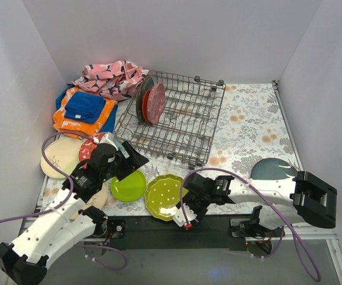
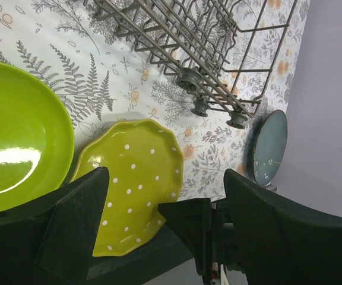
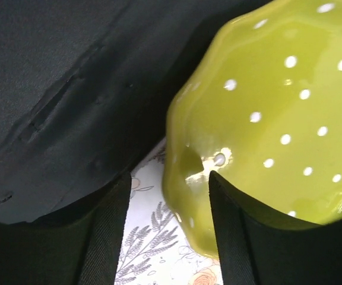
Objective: Load the plates into the dish rack
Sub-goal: Grab a plate with the right arm
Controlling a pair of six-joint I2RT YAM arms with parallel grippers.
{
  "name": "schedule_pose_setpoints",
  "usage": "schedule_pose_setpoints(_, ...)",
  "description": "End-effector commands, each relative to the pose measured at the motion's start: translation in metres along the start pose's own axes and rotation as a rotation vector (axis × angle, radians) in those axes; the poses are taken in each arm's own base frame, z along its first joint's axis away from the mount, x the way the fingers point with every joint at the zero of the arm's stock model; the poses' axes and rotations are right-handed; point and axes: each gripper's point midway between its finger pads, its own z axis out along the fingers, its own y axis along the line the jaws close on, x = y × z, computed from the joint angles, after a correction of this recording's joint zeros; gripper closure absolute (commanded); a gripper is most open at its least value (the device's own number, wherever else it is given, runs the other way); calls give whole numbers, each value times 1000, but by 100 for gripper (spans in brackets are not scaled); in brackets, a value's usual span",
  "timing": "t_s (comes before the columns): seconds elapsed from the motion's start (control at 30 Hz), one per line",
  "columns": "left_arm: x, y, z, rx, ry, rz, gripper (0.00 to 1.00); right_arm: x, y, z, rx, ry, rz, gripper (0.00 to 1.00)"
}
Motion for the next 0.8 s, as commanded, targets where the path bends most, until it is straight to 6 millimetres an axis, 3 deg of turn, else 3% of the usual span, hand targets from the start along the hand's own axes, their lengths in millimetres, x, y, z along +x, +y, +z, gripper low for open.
schedule_pose_setpoints(0.0,7,-5,-2,36,32,-45,23,6,0,8,22,40,-66,45)
schedule_pose_setpoints(0.27,20,-3,0,37,93,-104,23,13,4,14,21,72,-70,68)
schedule_pose_setpoints(0.47,33,4,0,6,154,-150,23,9,7,16,15,58,-9,99)
schedule_pose_setpoints(0.77,54,16,-2,-57,258,-184,24,-16,16,1,-10,-19,165,99)
